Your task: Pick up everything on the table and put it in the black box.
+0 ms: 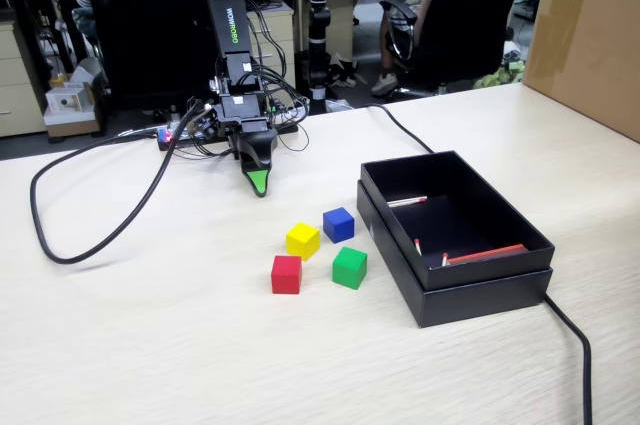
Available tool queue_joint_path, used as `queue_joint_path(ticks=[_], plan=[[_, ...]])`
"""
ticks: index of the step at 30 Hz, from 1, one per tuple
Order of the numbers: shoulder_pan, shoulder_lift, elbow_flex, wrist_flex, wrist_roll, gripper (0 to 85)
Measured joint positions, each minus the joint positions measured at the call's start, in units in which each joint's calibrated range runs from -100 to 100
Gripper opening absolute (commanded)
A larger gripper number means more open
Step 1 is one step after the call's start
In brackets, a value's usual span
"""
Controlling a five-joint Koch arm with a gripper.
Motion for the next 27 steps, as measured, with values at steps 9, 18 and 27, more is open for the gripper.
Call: queue_joint_path(ticks=[9, 18, 27], plan=[[0.0, 0.0, 0.0, 0.0, 0.0, 48.8], [0.0, 0.0, 0.0, 0.0, 0.0, 47.9], [0.0, 0.0, 0.0, 0.0, 0.0, 47.6]])
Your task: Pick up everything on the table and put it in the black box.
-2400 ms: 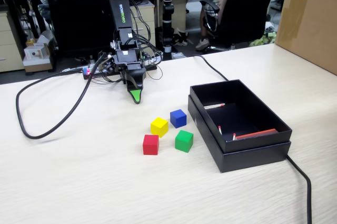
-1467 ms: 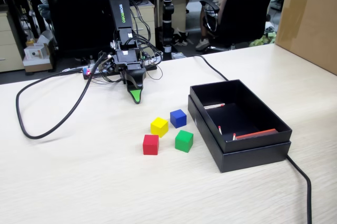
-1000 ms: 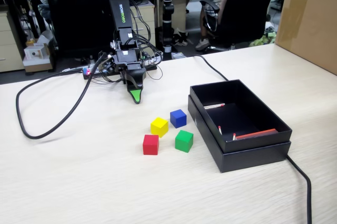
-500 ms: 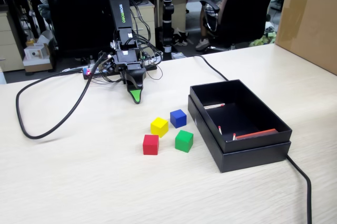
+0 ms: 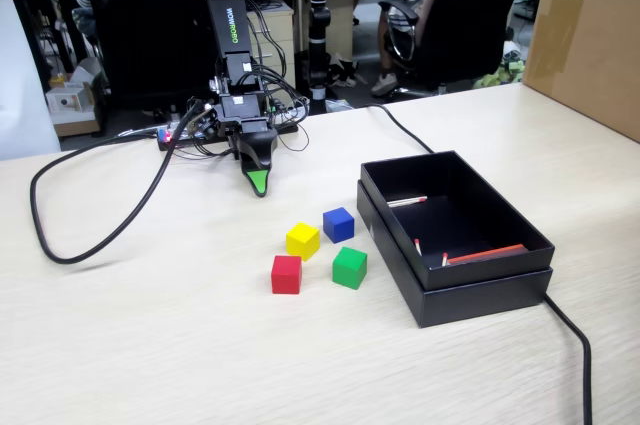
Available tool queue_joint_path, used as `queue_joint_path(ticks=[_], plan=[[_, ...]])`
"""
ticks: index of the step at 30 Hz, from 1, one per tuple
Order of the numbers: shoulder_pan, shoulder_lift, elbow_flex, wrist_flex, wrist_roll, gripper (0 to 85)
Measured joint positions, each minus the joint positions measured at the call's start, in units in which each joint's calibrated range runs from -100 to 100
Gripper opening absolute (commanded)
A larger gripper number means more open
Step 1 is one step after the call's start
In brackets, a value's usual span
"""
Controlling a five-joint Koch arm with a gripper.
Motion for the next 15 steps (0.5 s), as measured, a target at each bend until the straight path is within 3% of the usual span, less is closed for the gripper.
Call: queue_joint_path(ticks=[6, 9, 15], plan=[[0.0, 0.1, 3.0, -2.7, 0.0, 47.5], [0.1, 1.0, 11.0, -16.1, -0.2, 47.3], [1.2, 14.1, 29.7, -32.2, 0.5, 47.3]])
